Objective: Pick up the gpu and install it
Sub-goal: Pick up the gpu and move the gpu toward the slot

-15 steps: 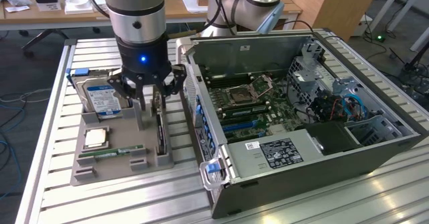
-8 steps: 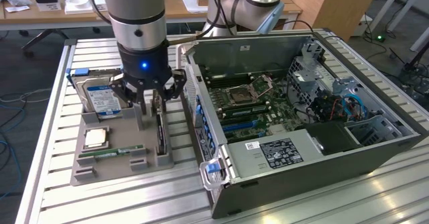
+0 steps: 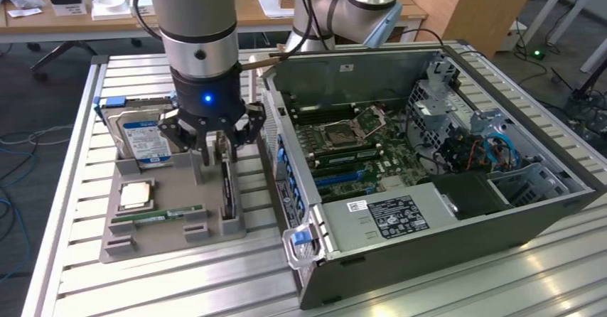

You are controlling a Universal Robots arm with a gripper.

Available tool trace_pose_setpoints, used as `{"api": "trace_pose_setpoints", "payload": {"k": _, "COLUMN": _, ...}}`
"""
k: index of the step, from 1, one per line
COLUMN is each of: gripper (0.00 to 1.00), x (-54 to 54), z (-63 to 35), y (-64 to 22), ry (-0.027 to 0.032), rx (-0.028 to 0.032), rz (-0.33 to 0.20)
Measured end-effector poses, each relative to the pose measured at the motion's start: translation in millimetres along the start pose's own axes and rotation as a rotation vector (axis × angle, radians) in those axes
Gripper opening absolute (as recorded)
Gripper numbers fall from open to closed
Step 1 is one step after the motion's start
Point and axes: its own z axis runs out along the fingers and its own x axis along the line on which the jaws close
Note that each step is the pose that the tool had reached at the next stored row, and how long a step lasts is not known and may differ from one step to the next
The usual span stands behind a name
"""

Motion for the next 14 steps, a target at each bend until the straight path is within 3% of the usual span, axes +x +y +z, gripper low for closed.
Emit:
{"api": "trace_pose_setpoints", "payload": {"k": 9, "gripper": 0.47, "x": -3.1, "z": 1.1, "y": 0.2, "ry": 0.0, "rx": -0.0001, "rz": 0.0}}
{"api": "trace_pose_setpoints", "payload": {"k": 14, "gripper": 0.47, "x": -3.6, "z": 7.9, "y": 0.0, "ry": 0.0001, "rx": 0.0001, "rz": 0.0}}
